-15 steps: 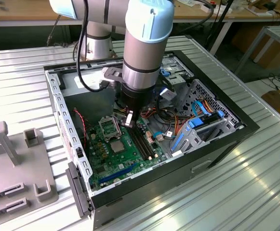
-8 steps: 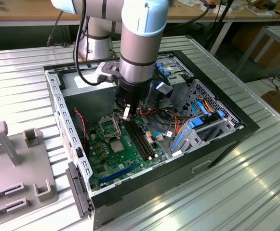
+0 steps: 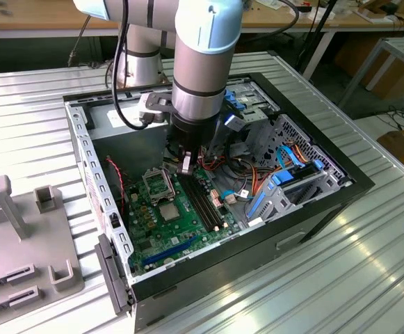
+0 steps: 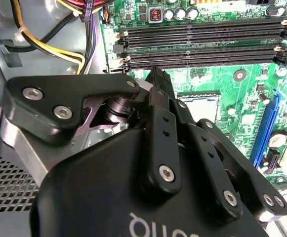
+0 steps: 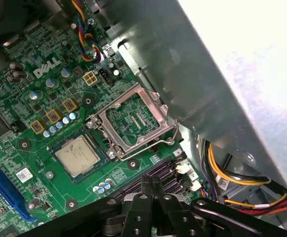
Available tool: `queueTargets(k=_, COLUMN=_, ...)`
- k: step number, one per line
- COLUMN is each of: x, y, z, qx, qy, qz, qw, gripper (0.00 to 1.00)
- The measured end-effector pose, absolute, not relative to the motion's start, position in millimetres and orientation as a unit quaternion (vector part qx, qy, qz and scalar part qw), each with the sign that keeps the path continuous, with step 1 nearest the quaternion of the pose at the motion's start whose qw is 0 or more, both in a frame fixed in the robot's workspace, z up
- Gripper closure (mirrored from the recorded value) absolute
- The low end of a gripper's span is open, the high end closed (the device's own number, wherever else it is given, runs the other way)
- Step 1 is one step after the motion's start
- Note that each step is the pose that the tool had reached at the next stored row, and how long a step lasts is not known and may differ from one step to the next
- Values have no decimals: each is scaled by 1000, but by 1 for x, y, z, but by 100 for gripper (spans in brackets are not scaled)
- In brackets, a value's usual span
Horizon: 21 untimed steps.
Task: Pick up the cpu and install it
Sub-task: 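Close the cpu cover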
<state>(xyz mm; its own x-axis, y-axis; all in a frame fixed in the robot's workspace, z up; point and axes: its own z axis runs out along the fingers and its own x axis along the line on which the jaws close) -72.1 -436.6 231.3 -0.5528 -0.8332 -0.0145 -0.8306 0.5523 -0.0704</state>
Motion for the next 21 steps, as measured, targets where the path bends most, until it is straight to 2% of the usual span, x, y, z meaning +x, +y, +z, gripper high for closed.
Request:
queueTargets(k=12, x=-72, y=-437, z=231, qx=-472, qy=881, qz=-28, qw=23, gripper=89)
queueTargets(k=21, x=-73, y=-425, z=230, qx=-500, qy=865, qz=-27, qw=24, gripper=89)
